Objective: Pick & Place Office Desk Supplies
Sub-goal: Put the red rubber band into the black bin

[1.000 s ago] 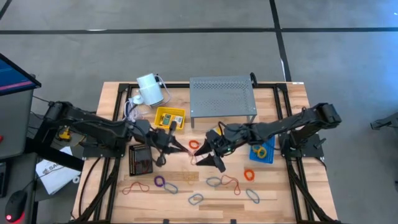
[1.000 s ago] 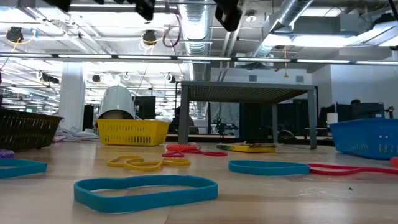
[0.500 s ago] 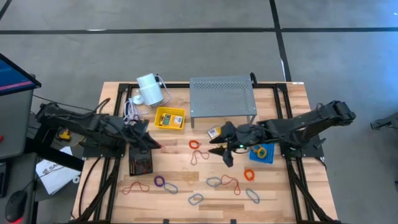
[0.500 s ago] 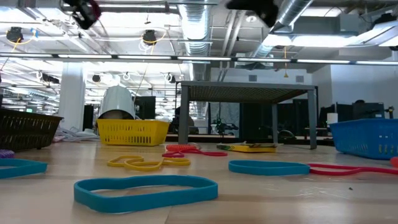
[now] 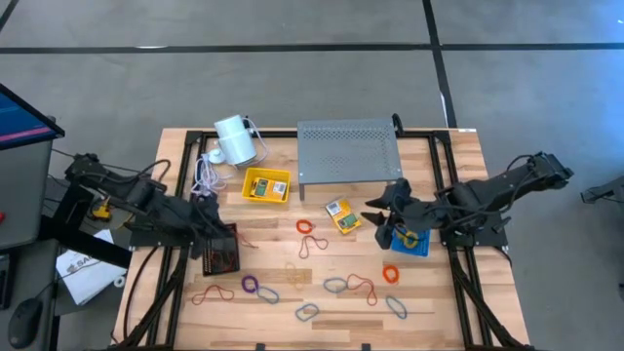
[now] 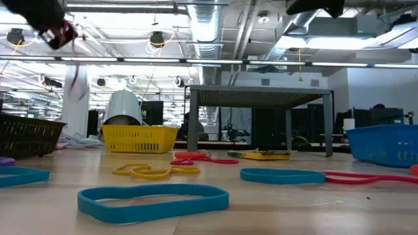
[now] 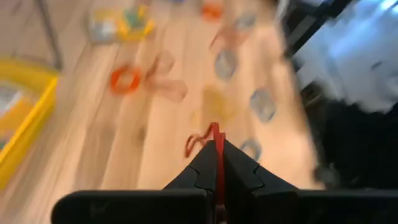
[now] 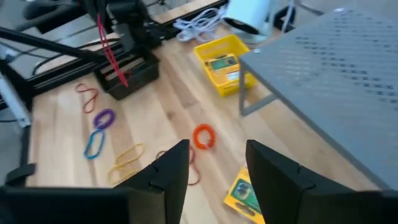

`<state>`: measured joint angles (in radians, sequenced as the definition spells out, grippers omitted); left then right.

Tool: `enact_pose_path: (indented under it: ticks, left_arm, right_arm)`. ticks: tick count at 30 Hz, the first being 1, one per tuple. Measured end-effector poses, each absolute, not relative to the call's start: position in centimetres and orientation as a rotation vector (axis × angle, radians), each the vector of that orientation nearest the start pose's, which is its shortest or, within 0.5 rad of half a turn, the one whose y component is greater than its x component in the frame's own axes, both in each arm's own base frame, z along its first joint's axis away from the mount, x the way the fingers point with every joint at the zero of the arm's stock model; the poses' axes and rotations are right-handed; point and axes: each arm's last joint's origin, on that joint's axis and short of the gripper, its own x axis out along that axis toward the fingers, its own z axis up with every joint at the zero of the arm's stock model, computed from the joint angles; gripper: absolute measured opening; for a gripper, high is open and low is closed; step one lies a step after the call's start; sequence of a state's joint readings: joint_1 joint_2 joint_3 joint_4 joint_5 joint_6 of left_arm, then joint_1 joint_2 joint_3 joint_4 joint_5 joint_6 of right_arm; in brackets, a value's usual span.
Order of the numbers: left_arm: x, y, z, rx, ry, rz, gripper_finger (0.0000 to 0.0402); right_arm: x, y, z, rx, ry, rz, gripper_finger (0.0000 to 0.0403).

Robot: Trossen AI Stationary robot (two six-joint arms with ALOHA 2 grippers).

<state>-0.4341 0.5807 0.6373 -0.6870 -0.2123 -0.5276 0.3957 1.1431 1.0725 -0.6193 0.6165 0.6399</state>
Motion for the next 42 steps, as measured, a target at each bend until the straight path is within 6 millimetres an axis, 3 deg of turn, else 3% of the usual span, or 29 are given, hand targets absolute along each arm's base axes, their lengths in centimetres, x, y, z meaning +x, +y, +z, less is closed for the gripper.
enact_pose_path:
  ticks: [7, 19, 33, 42]
  left_arm:
    - [10.4, -4.4, 25.1, -0.318, 0.828, -0.033, 0.0000]
    - [10.0, -4.5, 24.8, -0.338, 0.927, -0.099, 0.0000]
    - [8.4, -3.9, 28.8, -0.391, 0.958, -0.114, 0.0000]
    - [10.0, -4.4, 26.1, -0.359, 1.105, 0.043, 0.0001]
  right_arm:
    - [22.2, 8.1, 31.9, 0.253, 0.550, -0.396, 0.0145]
    - [22.0, 8.2, 31.0, 0.274, 0.608, -0.437, 0.0139]
    - [21.8, 8.6, 31.0, 0.253, 0.605, -0.436, 0.0133]
    - [21.7, 8.9, 31.0, 0.270, 0.600, -0.433, 0.0133]
